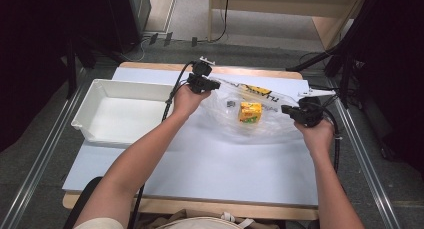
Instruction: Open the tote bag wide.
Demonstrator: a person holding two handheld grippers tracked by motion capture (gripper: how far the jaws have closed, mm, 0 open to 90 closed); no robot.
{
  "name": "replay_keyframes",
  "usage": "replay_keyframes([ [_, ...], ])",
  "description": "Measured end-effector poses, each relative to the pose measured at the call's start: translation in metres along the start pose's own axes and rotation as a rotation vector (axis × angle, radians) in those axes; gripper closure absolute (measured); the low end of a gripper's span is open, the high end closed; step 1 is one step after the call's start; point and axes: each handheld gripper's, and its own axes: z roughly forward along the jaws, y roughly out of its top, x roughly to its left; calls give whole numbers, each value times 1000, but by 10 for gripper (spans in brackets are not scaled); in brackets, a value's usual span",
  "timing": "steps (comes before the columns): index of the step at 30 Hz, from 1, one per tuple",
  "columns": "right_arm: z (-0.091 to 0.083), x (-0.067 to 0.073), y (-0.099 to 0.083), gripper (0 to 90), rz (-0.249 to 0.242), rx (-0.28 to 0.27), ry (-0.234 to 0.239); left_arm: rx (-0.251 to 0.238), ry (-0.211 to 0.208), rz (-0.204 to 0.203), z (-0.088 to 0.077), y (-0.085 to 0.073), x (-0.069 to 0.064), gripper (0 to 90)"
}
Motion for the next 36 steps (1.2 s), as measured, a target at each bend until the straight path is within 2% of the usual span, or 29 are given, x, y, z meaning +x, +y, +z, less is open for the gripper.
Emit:
replay_keyframes([
  [1, 0, 0, 0, 900, 0, 0, 0, 0, 0, 0, 0, 0, 0, 843],
  [3, 2, 4, 5, 900, -8, -1, 12, 3, -34, -15, -3, 1, 0, 826],
  [5, 4, 7, 10, 900, -20, -1, 26, 1, -47, -10, -5, 2, -2, 729],
  [8, 8, 14, 20, 900, -49, 8, 30, 17, -61, 3, -5, 2, -5, 696],
  [9, 10, 15, 22, 900, -54, 7, 32, 34, -65, 29, -6, 2, -9, 689],
  [11, 11, 16, 25, 900, -55, 7, 36, 41, -70, 42, -6, 1, -12, 687],
  [12, 13, 16, 28, 900, -52, -3, 47, 43, -79, 45, -7, 2, -14, 649],
  [13, 13, 16, 28, 900, -52, -3, 47, 41, -88, 42, -8, 2, -16, 649],
  [16, 22, 16, 32, 900, -49, 14, 48, 36, -120, 58, -11, 2, -24, 605],
  [19, 25, 16, 33, 900, -50, 16, 48, 37, -136, 69, -11, 1, -28, 624],
  [20, 28, 17, 34, 900, -52, 17, 50, 42, -143, 73, -11, 0, -30, 717],
  [22, 32, 18, 36, 900, -60, 22, 50, 43, -155, 87, -9, -5, -37, 810],
  [24, 34, 18, 36, 900, -59, 23, 54, 47, -161, 84, -6, -7, -40, 842],
  [25, 42, 17, 35, 900, -64, 34, 52, 54, -163, 82, -3, -10, -42, 882],
  [27, 45, 16, 34, 900, -63, 36, 51, 68, -168, 72, 5, -16, -47, 887],
  [28, 55, 12, 32, 900, -56, 47, 44, 74, -165, 66, 9, -20, -49, 895],
  [30, 63, 8, 30, 900, -38, 51, 45, 100, -162, 52, 21, -32, -53, 899],
  [31, 67, 6, 28, 900, -24, 60, 48, 100, -162, 52, 21, -32, -53, 900],
  [32, 72, 4, 27, 900, -16, 66, 44, 111, -166, 29, 28, -41, -54, 900],
  [33, 72, 4, 27, 900, -16, 66, 44, 111, -166, 29, 28, -41, -54, 900],
  [34, 81, 1, 23, 900, -9, 89, 41, 121, -167, 26, 33, -50, -55, 900],
  [36, 83, 0, 22, 900, -11, 92, 38, 123, -171, 23, 35, -56, -57, 900],
])
